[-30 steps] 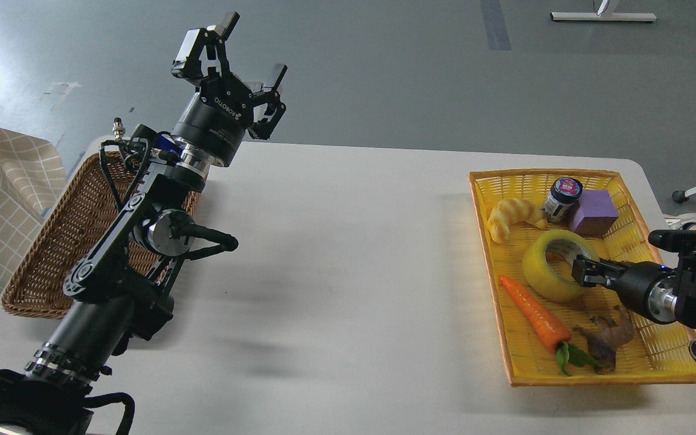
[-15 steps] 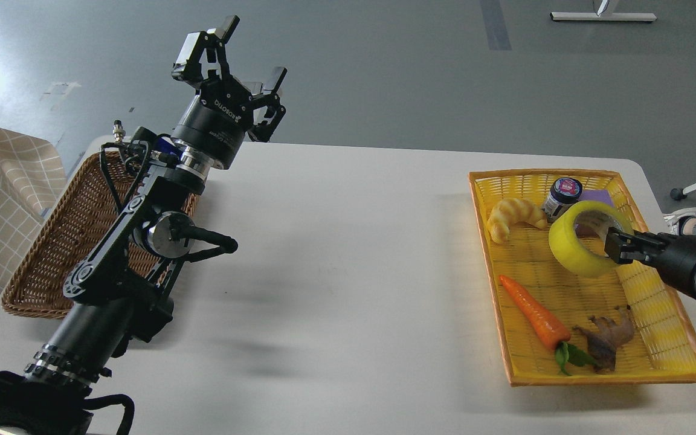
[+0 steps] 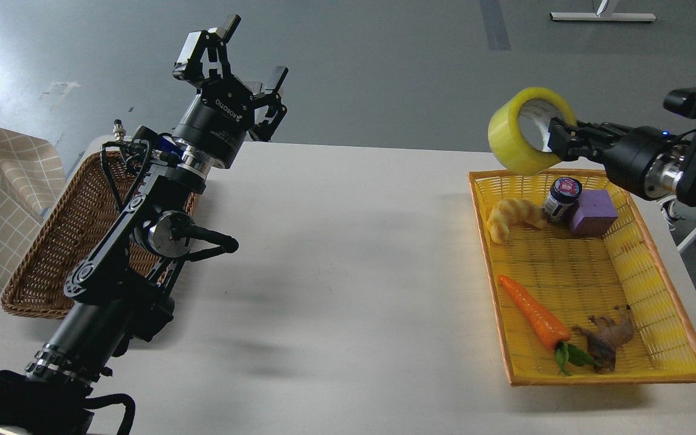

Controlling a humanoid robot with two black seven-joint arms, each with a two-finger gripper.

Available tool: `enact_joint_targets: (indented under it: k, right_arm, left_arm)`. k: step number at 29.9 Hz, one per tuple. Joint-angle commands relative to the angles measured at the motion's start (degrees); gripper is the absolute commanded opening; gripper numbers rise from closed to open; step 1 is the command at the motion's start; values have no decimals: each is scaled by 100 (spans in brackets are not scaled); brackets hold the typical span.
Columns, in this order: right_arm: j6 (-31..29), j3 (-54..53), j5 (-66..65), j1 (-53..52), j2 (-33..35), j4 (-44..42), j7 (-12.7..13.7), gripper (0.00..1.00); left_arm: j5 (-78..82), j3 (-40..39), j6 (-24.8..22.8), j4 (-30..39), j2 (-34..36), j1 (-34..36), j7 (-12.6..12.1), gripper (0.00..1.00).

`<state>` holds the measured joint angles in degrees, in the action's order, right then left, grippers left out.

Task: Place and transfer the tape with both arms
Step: 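Lift the tape roll and carry it to the table center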

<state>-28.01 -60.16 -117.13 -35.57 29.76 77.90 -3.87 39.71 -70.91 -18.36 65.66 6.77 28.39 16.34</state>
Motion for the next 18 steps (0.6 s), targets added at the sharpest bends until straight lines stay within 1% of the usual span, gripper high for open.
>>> enact_joint_targets:
  k: [1, 2, 4, 6, 10, 12, 18]
  right_arm:
    - [1, 644, -11, -406, -460, -212, 70, 24]
    - [1, 750, -11, -477, -558, -266, 88, 24]
    - [1, 1075, -20, -723, -987, -537, 97, 24]
    - [1, 1199, -29, -829, -1208, -705, 105, 24]
    - [1, 1551, -38, -1040, -1893, -1223, 123, 24]
    - [1, 1639, -38, -1040, -2087, -1338, 123, 24]
    - [1, 2078, -47, -988, -2325, -1488, 132, 24]
  left_arm:
    - [1, -2, -10, 0, 0, 0, -8, 98]
    - [1, -2, -10, 0, 0, 0, -8, 98]
    - [-7, -2, -27, 0, 9, 0, -8, 98]
    - [-7, -11, -19, 0, 9, -9, -8, 98]
    - [-42, -11, -19, 0, 53, -9, 9, 98]
    - [-51, -11, -19, 0, 97, -9, 9, 98]
    - [-51, -11, -27, 0, 193, -9, 18, 98]
